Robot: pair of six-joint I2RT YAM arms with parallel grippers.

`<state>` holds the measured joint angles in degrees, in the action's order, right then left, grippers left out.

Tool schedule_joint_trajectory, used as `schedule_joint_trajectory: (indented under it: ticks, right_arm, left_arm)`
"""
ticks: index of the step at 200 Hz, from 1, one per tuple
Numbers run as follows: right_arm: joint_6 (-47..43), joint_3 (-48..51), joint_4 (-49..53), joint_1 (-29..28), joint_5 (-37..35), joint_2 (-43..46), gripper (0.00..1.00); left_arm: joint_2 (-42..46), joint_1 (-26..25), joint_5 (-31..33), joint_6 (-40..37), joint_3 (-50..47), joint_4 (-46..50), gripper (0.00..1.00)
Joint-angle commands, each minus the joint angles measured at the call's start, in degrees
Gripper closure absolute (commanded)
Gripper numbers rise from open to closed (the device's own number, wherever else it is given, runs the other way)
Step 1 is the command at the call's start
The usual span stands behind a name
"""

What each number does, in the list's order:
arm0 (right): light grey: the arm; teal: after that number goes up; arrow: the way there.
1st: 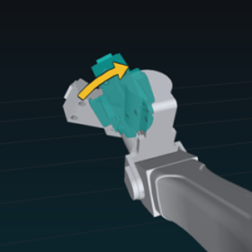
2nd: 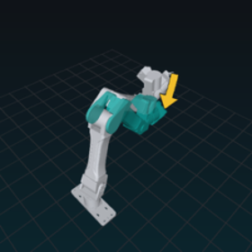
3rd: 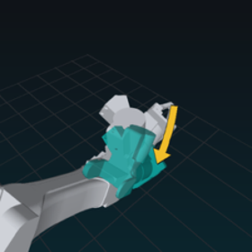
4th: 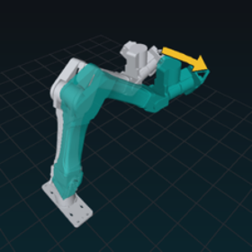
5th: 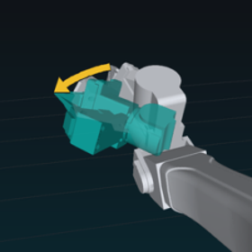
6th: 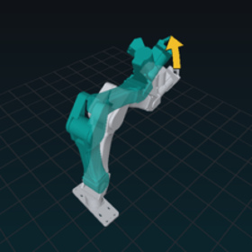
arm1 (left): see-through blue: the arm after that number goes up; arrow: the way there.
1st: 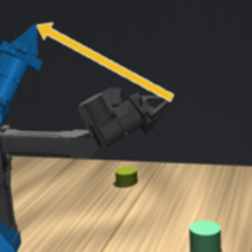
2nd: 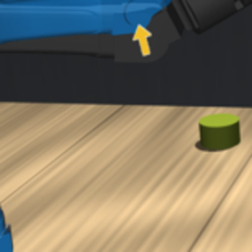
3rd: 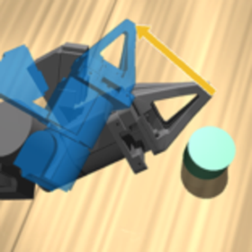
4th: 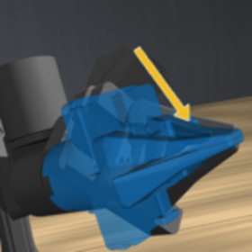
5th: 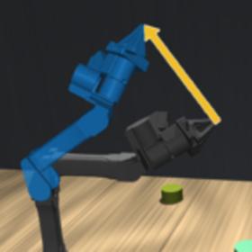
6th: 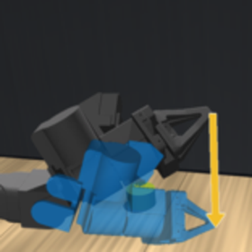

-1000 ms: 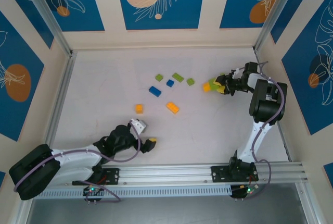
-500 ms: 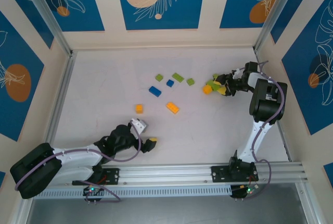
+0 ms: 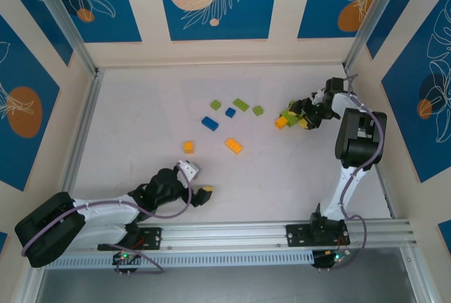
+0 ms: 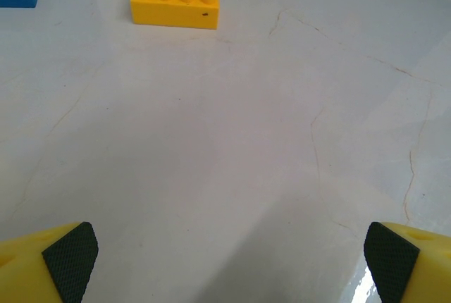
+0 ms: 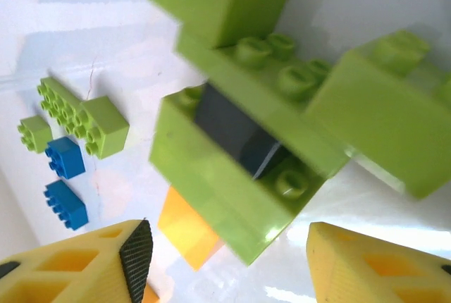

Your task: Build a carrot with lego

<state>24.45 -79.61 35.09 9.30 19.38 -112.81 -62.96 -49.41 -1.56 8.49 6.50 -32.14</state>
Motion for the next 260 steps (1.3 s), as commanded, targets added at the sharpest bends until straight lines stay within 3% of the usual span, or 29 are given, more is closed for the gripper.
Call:
schedule_joint_trajectory:
  ticks: [1,26,48,74,116,167,214,234,260]
  right_arm:
    - [-3.06,-1.41,6.23,-4.5,-7.93,8.52,0.38]
    - [-4.34,0.04,10.47,-13.95,-15.59,17.48,0.36]
    - [-3.33,-1.08,12.57,-23.54,-16.58,18.85,0.35]
    - [-1.45,-6.12,12.07,-33.53,-18.03,12.77,0.34]
    - [0.14,-24.08,15.34,-44.05,-19.2,-5.19,0.35]
    - [-11.11,-41.86,20.06,-49.74,-16.94,-18.64,0.33]
    - [-27.08,-39.29,17.93,-51.48,-14.95,-18.16,0.29]
    - [-38.85,-33.27,13.37,-52.74,-16.05,-16.56,0.24]
    - [-42.41,-33.07,11.82,-51.02,-11.43,-17.49,0.17]
  left_arm:
    - [1.22,-0.34,1.56,-0.77,1.33,-0.03,0.0]
    - [8.35,-0.12,8.97,1.68,1.81,6.36,0.0]
    - [22.1,1.06,17.85,5.88,5.36,21.31,0.0]
    - [33.51,5.97,21.4,10.18,10.64,37.44,0.0]
    - [31.86,13.74,26.07,12.16,22.44,57.82,0.0]
    - [30.07,22.22,25.49,12.72,27.6,65.96,0.0]
    - [27.15,27.19,20.53,12.61,27.02,64.07,0.0]
    - [26.84,28.44,18.86,12.26,26.55,62.92,0.0]
    - [26.56,29.42,16.99,12.01,26.19,62.02,0.0]
